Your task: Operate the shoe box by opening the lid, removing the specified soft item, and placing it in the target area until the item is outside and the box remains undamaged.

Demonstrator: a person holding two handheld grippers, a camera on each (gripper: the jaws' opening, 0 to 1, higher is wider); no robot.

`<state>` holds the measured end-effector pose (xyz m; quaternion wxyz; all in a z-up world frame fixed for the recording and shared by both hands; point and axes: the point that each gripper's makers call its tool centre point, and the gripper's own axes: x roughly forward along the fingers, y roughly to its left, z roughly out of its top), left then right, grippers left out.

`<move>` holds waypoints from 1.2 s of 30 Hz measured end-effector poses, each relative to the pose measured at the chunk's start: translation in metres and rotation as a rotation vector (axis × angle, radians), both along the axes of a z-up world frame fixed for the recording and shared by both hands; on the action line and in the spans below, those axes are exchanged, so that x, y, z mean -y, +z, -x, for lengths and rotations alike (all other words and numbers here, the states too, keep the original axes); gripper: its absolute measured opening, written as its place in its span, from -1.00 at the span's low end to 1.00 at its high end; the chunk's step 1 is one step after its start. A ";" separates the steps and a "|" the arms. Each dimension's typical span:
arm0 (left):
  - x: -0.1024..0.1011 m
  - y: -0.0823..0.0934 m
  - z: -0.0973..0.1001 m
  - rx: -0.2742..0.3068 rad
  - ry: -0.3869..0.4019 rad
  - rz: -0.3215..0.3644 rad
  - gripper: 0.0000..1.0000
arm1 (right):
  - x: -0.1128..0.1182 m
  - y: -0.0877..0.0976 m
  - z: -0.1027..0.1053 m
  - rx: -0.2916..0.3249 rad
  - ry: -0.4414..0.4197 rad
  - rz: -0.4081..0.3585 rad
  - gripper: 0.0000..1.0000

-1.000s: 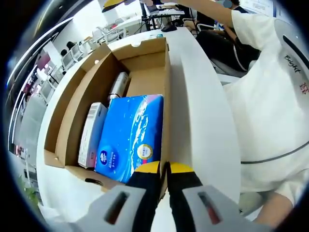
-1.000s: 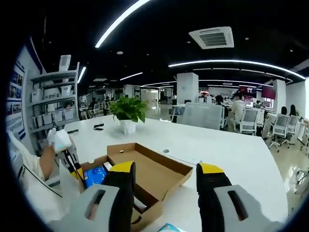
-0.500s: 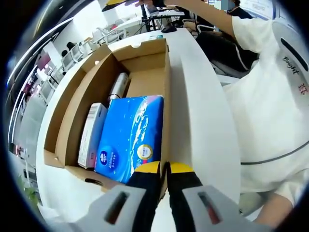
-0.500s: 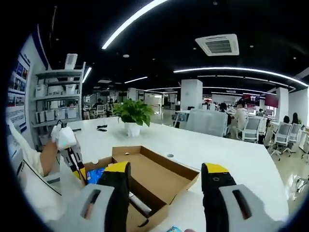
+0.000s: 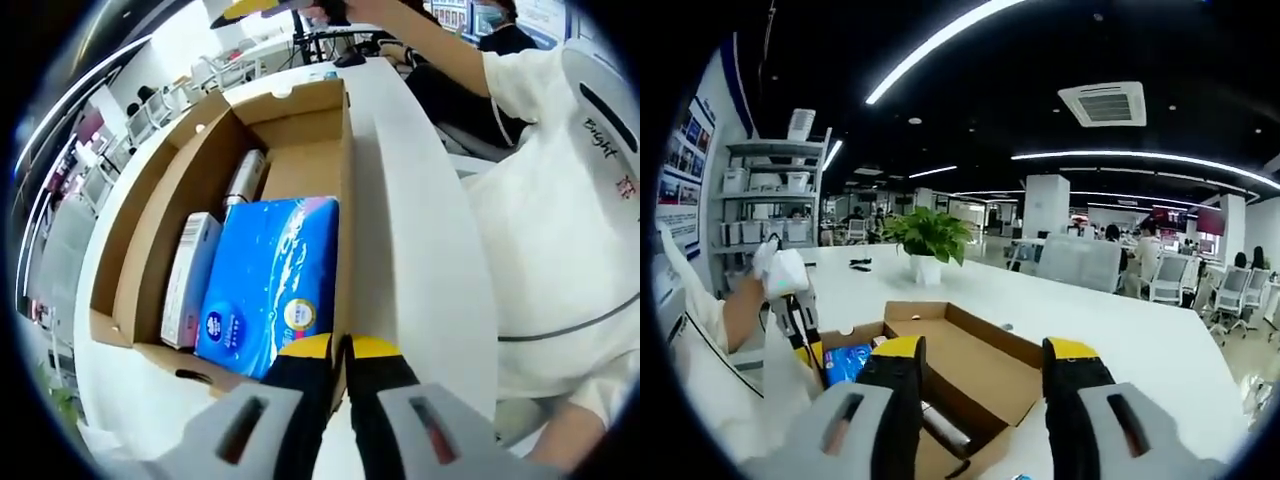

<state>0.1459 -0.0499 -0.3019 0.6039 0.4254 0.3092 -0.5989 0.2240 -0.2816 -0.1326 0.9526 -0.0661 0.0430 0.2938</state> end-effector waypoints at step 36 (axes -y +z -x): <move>-0.001 0.000 0.000 -0.011 0.004 0.006 -0.92 | -0.071 -0.068 -0.009 -0.144 0.196 0.352 -0.42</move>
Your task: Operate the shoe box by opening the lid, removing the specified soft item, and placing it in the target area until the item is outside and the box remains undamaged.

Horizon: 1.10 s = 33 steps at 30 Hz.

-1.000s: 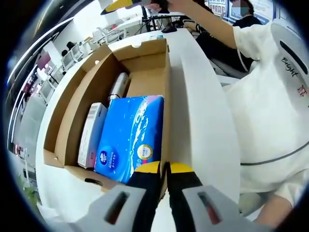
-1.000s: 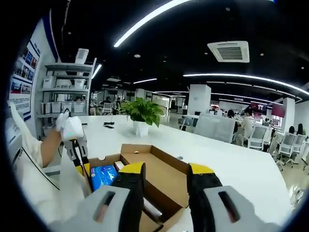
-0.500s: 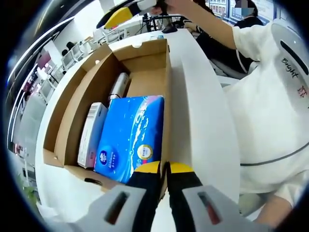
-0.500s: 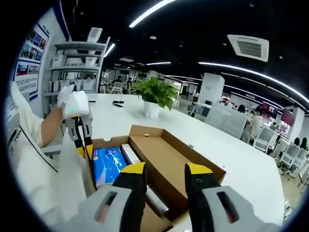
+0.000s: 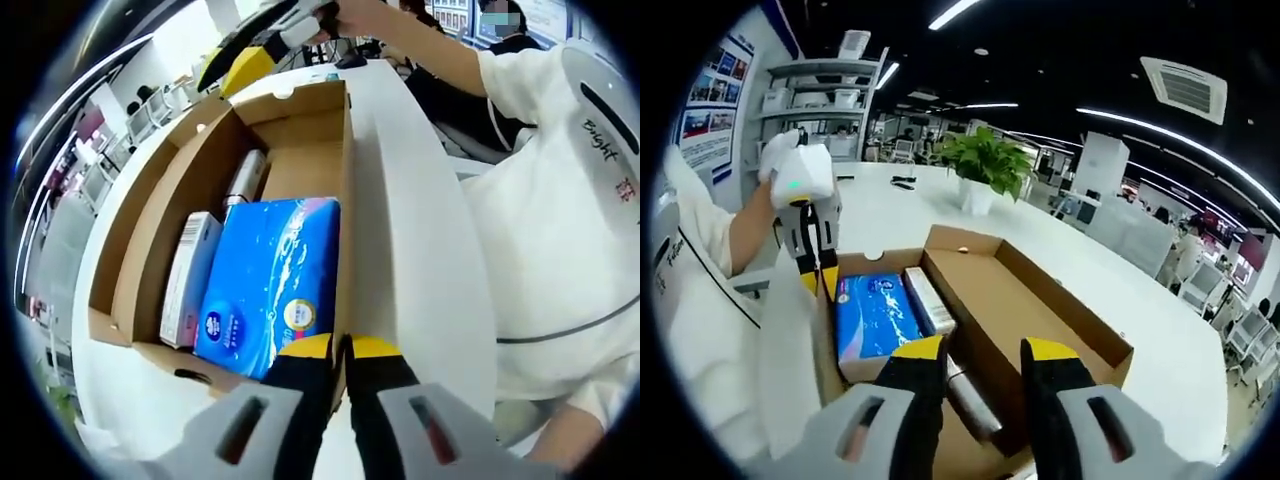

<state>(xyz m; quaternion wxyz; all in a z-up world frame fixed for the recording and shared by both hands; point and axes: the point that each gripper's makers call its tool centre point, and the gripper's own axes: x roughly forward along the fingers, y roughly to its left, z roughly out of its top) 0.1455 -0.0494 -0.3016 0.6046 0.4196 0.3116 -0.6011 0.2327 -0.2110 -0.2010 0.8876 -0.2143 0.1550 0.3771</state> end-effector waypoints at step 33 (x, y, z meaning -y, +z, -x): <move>-0.001 -0.002 -0.001 -0.009 0.012 -0.039 -0.92 | -0.035 -0.059 -0.002 -0.094 0.128 0.372 -0.54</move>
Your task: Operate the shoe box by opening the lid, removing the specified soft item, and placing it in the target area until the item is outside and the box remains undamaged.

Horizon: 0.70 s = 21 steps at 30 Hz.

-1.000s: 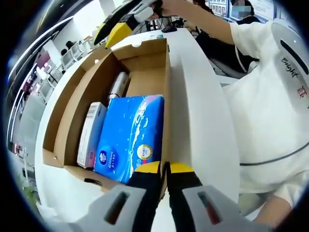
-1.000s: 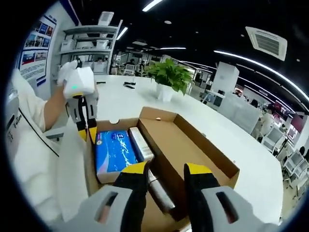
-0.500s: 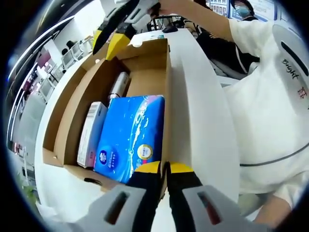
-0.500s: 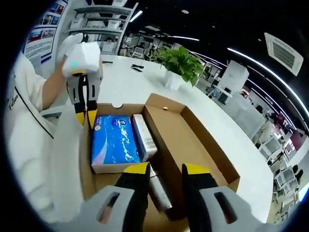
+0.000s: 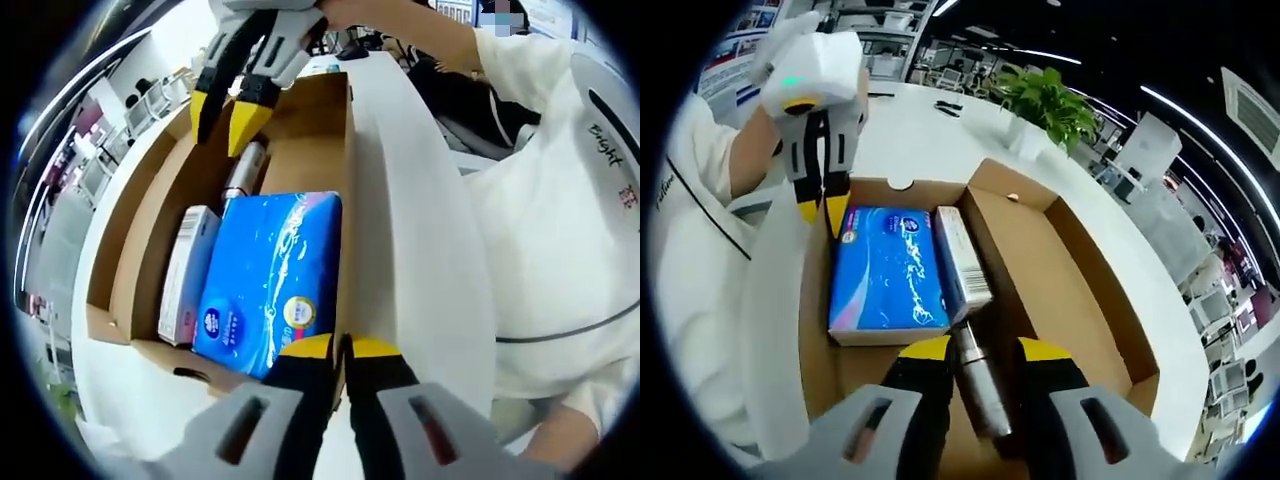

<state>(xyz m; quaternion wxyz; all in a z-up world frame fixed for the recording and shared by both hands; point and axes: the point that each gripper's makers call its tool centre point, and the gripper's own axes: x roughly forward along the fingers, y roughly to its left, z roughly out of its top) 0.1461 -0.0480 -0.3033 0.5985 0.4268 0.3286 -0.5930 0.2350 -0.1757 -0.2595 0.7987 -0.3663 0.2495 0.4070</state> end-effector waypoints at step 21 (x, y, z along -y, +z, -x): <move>0.000 -0.002 0.001 -0.019 -0.032 -0.017 -0.97 | -0.006 -0.053 -0.005 -0.114 0.045 0.201 -0.56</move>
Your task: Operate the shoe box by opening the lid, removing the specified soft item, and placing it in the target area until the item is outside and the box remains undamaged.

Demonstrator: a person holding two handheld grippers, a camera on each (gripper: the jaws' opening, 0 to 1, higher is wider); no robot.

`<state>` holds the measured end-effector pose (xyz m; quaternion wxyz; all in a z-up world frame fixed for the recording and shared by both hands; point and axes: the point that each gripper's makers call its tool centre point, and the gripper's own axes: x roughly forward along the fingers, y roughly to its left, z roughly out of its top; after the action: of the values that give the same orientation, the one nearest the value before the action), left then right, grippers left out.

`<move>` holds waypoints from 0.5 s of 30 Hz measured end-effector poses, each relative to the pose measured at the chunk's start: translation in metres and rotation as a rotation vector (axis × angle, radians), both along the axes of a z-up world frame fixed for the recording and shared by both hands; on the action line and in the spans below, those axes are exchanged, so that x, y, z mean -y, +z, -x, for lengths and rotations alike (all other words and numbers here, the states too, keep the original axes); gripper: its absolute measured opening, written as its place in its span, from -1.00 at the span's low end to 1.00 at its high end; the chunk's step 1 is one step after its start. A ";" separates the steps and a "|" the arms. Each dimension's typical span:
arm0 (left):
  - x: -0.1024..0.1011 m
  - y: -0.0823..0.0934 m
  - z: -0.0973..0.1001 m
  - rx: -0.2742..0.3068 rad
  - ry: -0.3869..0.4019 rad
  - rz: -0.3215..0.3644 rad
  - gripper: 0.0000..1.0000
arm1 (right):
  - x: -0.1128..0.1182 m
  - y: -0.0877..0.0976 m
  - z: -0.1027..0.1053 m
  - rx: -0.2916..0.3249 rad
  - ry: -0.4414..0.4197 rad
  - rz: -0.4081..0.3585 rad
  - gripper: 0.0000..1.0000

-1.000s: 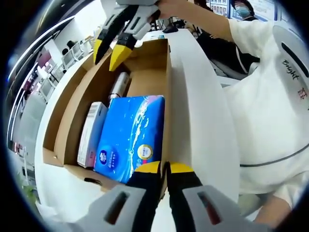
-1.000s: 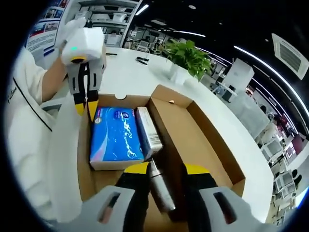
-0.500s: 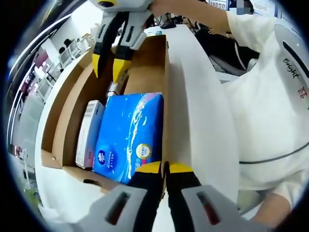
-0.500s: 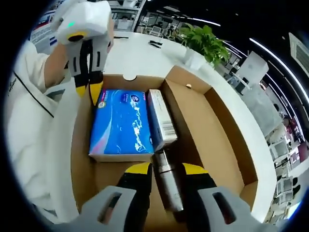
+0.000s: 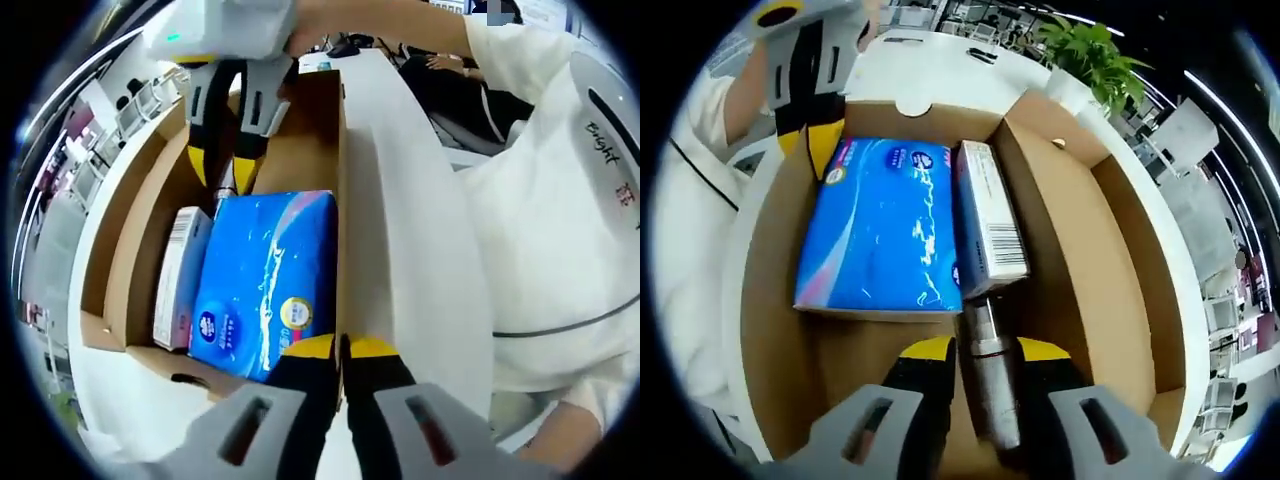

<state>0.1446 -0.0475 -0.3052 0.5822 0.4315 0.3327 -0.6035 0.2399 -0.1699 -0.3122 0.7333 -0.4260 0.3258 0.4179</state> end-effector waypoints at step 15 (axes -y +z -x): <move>0.003 -0.013 0.001 -0.006 -0.003 -0.031 -0.97 | 0.004 -0.007 -0.013 0.005 0.013 0.059 -0.57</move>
<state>0.1438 -0.0502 -0.3182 0.5736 0.4391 0.3428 -0.6006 0.2525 -0.1744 -0.3193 0.7184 -0.4507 0.3336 0.4118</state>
